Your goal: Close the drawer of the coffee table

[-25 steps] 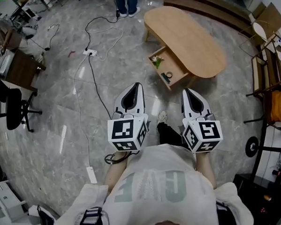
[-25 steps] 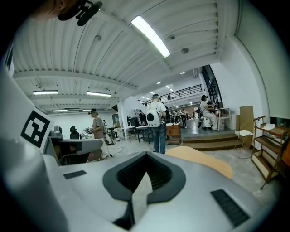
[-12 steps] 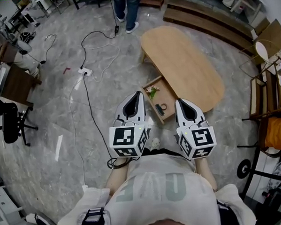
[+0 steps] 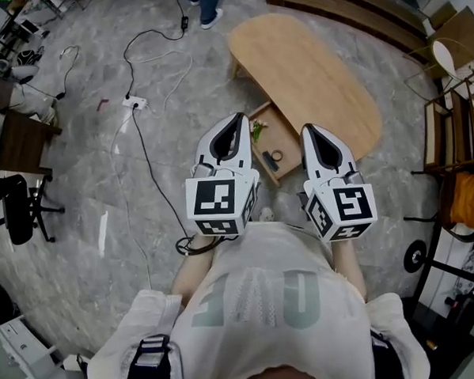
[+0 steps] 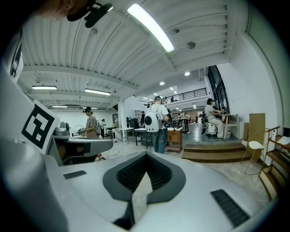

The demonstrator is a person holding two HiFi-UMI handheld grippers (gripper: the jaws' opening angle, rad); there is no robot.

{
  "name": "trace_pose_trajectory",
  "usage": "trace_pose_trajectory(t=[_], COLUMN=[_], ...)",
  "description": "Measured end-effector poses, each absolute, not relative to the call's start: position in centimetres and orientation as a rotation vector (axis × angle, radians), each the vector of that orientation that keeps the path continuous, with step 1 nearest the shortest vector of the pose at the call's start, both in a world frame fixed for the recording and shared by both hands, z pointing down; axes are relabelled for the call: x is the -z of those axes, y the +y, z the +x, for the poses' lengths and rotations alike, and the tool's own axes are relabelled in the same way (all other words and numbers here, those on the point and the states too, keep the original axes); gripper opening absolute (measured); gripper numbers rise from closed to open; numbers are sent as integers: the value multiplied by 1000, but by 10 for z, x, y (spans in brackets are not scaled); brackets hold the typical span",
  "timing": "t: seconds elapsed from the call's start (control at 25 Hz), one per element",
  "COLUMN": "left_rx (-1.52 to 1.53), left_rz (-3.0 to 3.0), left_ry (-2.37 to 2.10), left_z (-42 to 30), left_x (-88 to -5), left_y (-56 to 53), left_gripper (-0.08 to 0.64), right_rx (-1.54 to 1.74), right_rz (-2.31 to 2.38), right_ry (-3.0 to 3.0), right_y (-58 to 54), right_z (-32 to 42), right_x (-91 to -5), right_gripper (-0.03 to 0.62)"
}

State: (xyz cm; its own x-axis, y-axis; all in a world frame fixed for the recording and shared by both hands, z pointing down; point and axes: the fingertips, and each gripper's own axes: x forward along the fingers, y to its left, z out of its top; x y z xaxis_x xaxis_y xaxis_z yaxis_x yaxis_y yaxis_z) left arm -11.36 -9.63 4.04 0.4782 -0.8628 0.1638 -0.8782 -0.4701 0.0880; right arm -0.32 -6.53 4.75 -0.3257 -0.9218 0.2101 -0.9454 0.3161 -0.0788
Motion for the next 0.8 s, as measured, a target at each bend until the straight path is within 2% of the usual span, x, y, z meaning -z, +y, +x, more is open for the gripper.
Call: trace_pose_trajectory(t=[0.8], left_rx=[-225], left_rz=[2734], left_ry=[-1344], left_z=[-115], left_x=[-32], left_y=[-152], left_gripper=[8], right_rx=[-294], right_rz=[1971], right_ry=[-2411], right_y=[-110], right_z=[-5], right_x=[-34], right_gripper=[6])
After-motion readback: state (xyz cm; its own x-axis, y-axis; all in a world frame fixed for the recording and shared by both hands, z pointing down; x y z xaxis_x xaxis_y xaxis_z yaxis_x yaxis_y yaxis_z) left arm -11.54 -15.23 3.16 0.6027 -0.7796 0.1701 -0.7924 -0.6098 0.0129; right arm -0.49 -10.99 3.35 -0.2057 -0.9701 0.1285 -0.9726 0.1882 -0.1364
